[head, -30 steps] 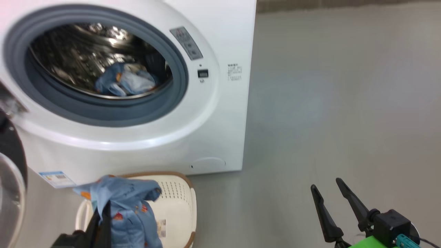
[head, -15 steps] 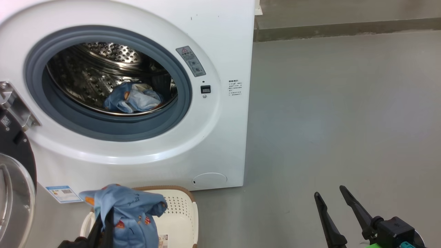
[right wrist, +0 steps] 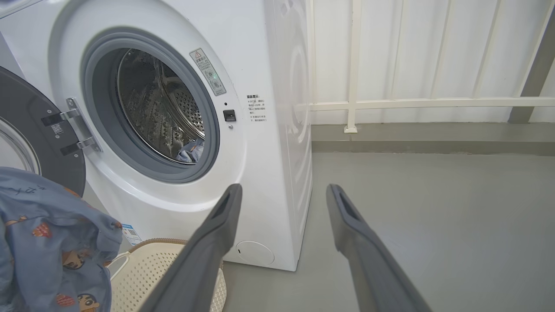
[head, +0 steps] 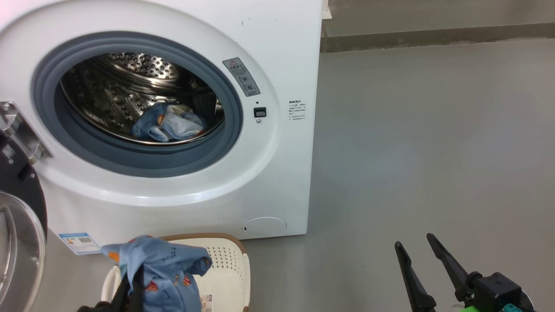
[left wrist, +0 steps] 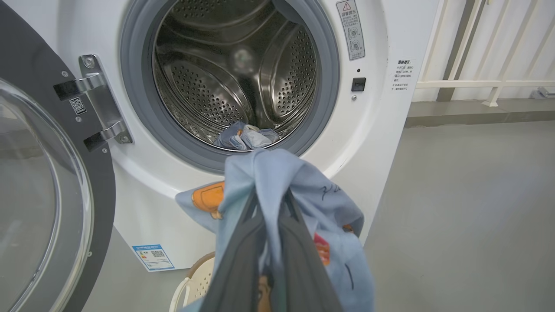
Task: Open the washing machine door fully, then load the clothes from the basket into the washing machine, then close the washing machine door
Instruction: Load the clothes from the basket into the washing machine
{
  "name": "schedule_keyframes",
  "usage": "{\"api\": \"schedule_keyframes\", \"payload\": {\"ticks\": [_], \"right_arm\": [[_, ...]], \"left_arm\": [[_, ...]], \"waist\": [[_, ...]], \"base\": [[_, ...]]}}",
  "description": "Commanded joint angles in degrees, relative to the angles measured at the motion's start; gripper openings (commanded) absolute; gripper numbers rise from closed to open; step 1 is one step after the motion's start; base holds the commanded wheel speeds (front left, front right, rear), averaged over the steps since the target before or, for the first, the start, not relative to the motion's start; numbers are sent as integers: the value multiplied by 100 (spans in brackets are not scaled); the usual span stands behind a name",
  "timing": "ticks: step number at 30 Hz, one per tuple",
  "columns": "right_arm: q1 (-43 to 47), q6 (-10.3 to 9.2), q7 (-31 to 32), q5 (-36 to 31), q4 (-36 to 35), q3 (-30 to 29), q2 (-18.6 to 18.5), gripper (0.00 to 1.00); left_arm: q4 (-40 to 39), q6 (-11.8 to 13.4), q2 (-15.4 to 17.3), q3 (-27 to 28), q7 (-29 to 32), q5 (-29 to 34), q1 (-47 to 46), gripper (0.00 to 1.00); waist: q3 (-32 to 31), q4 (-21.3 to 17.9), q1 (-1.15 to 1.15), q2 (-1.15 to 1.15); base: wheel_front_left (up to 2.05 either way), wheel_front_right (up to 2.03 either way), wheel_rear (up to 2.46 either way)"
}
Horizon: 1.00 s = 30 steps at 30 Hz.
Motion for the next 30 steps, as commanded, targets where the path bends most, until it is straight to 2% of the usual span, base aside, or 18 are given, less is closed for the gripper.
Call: {"api": "schedule_keyframes", "payload": {"ticks": [1, 7, 14, 23, 30], "right_arm": [[-56, 9, -10, -12, -171, 144, -26, 100], [-74, 9, 14, -19, -200, 160, -22, 100], [-134, 9, 23, -9, -303, 168, -11, 100], [-457, 9, 9, -21, -405, 308, -4, 100], [-925, 9, -116, -17, -452, 405, 9, 100]], "left_arm": [[-186, 58, 103, 195, -44, -6, -199, 0], [-137, 79, 93, 188, -78, -26, -279, 0], [285, -52, 65, 188, -172, -116, -808, 0], [1243, -345, 56, 327, -294, -336, -2103, 0], [2274, -662, 203, 493, -258, -539, -3702, 0]], "waist": [[2, 5, 0, 0], [17, 32, 0, 0], [250, 132, 0, 0], [947, 92, 0, 0], [1977, -81, 0, 0]], "base": [[0, 0, 0], [0, 0, 0], [0, 0, 0], [0, 0, 0], [0, 0, 0]]}}
